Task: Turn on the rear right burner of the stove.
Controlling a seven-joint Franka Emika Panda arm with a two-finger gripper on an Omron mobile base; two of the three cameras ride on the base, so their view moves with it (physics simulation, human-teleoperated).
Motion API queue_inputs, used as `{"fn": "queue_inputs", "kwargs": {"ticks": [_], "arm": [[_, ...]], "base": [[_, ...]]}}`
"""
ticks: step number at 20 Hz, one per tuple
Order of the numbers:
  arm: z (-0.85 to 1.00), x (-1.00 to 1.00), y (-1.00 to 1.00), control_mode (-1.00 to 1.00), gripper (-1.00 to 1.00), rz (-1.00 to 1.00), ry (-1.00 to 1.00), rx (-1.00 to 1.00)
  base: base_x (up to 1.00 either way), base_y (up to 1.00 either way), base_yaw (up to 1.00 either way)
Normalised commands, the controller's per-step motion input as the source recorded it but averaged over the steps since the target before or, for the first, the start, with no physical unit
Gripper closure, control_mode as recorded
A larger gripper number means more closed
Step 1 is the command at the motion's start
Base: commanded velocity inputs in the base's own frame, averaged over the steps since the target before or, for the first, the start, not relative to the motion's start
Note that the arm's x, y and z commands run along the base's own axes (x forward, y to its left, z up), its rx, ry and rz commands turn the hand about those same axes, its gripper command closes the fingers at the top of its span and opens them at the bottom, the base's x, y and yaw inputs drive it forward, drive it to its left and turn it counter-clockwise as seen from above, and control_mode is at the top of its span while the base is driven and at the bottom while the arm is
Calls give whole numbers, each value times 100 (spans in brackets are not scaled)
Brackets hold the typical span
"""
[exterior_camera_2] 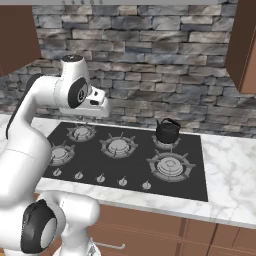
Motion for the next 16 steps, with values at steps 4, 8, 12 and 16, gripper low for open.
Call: {"fn": "queue_inputs", "kwargs": {"ticks": [4, 8, 12, 16], "arm": [[-7, 2, -7, -100, -100, 0, 14, 0], [-12, -6, -56, -100, -100, 0, 52, 0], [-53, -1, -63, -100, -100, 0, 22, -2], [-59, -18, -39, -100, -100, 0, 7, -4]], "base": [[0, 0, 0], [0, 0, 0], [0, 0, 0], [0, 0, 0]]}}
